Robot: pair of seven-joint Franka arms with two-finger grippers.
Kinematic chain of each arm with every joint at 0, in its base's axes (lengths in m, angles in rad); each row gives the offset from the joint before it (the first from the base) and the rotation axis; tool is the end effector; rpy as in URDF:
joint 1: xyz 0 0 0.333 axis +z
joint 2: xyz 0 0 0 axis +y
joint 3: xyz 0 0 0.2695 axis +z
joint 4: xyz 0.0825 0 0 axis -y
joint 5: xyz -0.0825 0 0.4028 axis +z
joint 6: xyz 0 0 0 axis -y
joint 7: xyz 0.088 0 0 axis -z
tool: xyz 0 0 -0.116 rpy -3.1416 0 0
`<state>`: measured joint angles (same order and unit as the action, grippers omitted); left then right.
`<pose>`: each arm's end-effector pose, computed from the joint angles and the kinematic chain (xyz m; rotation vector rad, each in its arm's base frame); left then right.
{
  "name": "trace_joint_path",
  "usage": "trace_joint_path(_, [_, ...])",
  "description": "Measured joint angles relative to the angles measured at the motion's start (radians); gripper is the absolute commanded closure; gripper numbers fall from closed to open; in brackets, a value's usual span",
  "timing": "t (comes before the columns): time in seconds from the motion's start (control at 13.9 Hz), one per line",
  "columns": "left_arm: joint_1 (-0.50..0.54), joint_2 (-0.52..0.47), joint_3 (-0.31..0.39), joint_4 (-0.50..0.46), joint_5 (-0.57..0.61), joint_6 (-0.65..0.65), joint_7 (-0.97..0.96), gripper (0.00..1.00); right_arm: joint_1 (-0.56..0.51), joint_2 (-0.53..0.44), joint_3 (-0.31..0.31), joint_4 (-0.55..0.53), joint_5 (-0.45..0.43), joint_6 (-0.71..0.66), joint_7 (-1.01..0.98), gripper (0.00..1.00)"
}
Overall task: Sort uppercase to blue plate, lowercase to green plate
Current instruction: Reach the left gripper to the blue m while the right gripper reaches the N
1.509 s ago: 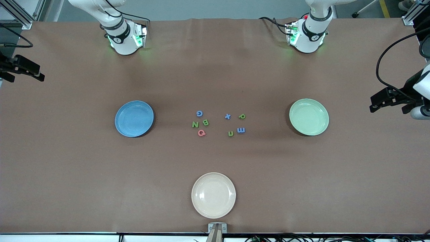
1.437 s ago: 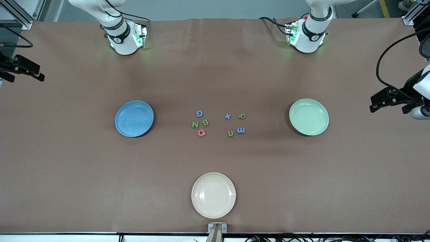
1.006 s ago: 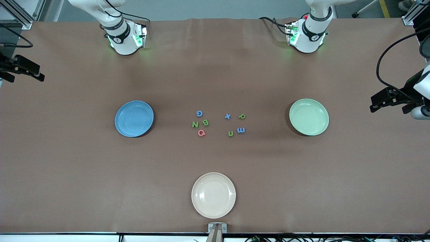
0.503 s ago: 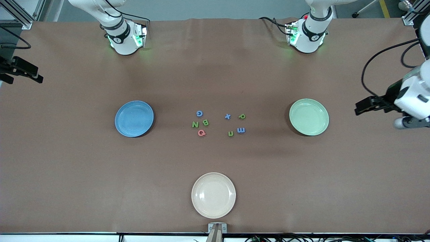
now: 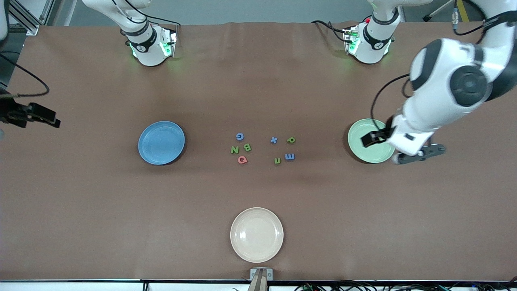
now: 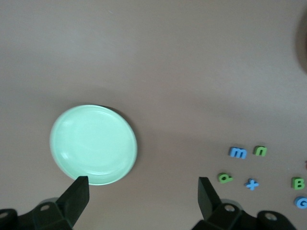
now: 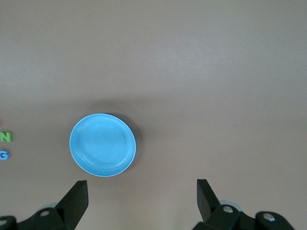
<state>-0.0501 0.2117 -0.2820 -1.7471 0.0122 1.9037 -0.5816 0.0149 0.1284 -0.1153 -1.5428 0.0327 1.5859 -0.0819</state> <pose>0.5909 -0.1955 0.3874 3.0940 0.3885 -0.0978 0.6007 -0.0536 0.5088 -3.1133 0.0312 0.1284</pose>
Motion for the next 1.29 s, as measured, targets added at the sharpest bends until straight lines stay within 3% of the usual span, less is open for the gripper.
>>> trace_joint_path(0.22, [-0.071, 0.031, -0.003, -0.125, 0.0, 0.157, -0.086, 0.0, 0.029, 0.027, 0.009, 0.0, 0.009, -0.011, 0.036, 0.0])
trace_joint_path(0.36, [-0.116, 0.08, -0.003, -0.152, 0.0, 0.2, -0.1, 0.0, 0.069, 0.026, 0.013, 0.0, 0.037, -0.016, 0.123, 0.0])
trace_joint_path(0.65, [-0.189, 0.16, -0.002, -0.142, 0.0, 0.303, -0.112, 0.0, 0.162, 0.026, 0.018, -0.02, 0.093, -0.003, 0.305, 0.0])
trace_joint_path(0.93, [-0.255, 0.291, -0.001, -0.044, 0.058, 0.321, -0.231, 0.0, 0.29, 0.026, 0.02, -0.077, 0.105, 0.075, 0.45, 0.0])
trace_joint_path(1.08, [-0.28, 0.367, -0.001, 0.011, 0.115, 0.33, -0.283, 0.01, 0.371, 0.027, 0.022, -0.143, 0.106, 0.179, 0.493, 0.0])
trace_joint_path(1.29, [-0.293, 0.432, 0.0, 0.043, 0.132, 0.372, -0.302, 0.1, 0.486, 0.058, 0.022, -0.307, 0.106, 0.48, 0.55, 0.0])
